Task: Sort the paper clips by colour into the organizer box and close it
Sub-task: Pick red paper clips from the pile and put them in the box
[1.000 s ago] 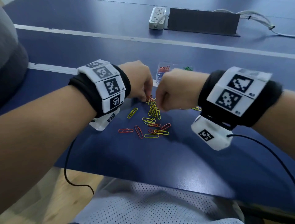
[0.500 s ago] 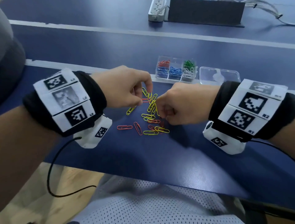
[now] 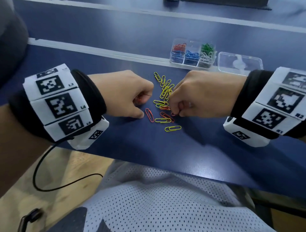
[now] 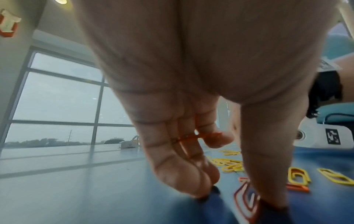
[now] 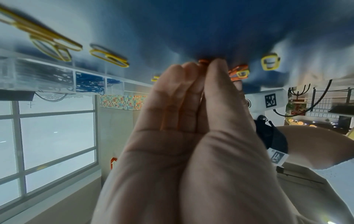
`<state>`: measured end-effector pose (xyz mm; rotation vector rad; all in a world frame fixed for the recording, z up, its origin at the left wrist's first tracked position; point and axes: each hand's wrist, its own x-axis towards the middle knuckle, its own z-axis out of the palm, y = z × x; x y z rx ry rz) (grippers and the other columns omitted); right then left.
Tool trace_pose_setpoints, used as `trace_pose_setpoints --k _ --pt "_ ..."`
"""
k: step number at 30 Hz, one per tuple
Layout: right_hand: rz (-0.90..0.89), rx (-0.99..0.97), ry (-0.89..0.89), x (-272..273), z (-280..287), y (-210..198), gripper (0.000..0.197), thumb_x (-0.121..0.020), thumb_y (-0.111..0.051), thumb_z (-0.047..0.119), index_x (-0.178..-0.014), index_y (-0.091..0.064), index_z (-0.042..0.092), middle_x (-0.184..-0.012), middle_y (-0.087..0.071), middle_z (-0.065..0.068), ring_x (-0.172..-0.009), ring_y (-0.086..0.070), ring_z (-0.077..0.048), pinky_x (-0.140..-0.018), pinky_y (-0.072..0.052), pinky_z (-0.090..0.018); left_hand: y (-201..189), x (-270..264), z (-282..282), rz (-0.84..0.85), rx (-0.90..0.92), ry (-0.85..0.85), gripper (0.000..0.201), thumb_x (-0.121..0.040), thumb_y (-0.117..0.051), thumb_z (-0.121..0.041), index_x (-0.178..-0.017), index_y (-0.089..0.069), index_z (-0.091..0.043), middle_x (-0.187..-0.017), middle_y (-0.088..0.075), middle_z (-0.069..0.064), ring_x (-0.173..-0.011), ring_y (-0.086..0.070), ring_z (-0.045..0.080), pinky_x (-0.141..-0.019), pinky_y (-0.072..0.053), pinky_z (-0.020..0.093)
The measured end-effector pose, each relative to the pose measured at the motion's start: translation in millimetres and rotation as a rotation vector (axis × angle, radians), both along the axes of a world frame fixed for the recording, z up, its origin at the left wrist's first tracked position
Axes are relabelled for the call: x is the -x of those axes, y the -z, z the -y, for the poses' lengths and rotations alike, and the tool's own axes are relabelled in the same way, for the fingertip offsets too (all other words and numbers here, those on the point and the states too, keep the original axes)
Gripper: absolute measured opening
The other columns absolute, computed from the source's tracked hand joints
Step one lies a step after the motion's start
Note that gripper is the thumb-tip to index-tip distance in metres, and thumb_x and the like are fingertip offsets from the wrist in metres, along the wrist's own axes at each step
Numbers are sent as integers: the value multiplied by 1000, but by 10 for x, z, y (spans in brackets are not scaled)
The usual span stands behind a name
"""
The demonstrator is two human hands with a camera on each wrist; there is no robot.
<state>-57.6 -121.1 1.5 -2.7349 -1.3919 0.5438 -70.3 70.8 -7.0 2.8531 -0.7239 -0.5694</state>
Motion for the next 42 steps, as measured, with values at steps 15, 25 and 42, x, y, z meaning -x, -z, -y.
trace_pose_setpoints --k 15,25,42 --pt "33 -108 203 51 -158 -4 15 -80 -59 25 -87 -72 22 -78 -66 2 -72 -54 -19 -65 -42 -23 -54 61 60 -22 108 -103 14 -70 -53 -16 -67 -41 -20 -53 -50 -6 -53 -43 6 -49 -32 15" --pt "33 -122 194 24 -187 -27 17 -78 -59 21 -92 -69 24 -62 -48 9 -61 -45 -16 -65 -40 -24 -26 76 79 -117 124 -117 23 -67 -63 -31 -67 -42 -21 -57 -52 -10 -55 -41 9 -50 -33 18" --pt "-20 51 50 140 -178 -24 23 -80 -62 27 -101 -71 28 -82 -62 7 -78 -52 -19 -77 -46 -27 -12 33 150 -49 0 51 9 -74 -74 -29 -83 -74 -28 -86 -67 -5 -77 -57 12 -82 -51 31"
